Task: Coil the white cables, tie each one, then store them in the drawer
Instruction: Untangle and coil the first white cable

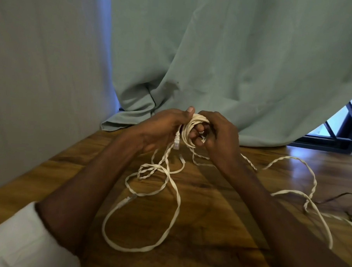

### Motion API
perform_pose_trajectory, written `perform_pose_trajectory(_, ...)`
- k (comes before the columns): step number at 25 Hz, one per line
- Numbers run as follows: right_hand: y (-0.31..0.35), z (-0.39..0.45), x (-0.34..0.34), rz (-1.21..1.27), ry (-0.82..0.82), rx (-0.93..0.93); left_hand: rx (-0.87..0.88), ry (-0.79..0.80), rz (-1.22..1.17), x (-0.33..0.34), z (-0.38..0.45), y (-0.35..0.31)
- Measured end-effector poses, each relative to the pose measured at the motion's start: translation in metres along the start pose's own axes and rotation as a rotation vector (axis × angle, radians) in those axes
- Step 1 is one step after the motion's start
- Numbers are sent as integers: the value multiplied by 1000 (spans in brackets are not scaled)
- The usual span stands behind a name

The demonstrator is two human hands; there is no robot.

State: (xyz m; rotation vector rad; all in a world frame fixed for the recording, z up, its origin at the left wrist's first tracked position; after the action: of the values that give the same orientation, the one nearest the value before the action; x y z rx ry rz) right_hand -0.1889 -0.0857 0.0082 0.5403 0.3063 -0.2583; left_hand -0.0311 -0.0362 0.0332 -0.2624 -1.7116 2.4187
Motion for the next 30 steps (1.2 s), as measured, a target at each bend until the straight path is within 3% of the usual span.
perform_pose_trajectory(4,4,-1,1,-79,-65,-49,113,-91,250,12,5,0)
perform_pose_trajectory(11,-9,-4,4,310,122,129,118,-302,-31,11,7,13)
perform_pose_trajectory(15,7,-7,-7,101,-79,245,120,-394,-11,8,7,3)
perform_pose_trajectory(19,48,-4,-53,-3,-222,162,218,-391,-12,17,-2,-31)
perform_pose_trajectory(25,50,-50,-155,-60,-395,198,315,-311,85,120,3,-22)
perform_pose_trajectory(30,9,-115,-232,-242,-500,340,217,-393,38,257,15,38)
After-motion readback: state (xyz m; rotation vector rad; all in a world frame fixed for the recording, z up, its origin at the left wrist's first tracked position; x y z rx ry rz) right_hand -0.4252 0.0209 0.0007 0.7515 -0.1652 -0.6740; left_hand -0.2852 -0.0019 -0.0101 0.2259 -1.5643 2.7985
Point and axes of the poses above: each hand's wrist, its own z-axis towards the middle knuckle, its own x-axis out of the palm, y = z × x, the point moved 2 cm from there along z, towards the middle knuckle, and after that the axes turned 3 degrees about x, right-handed, at the moved point
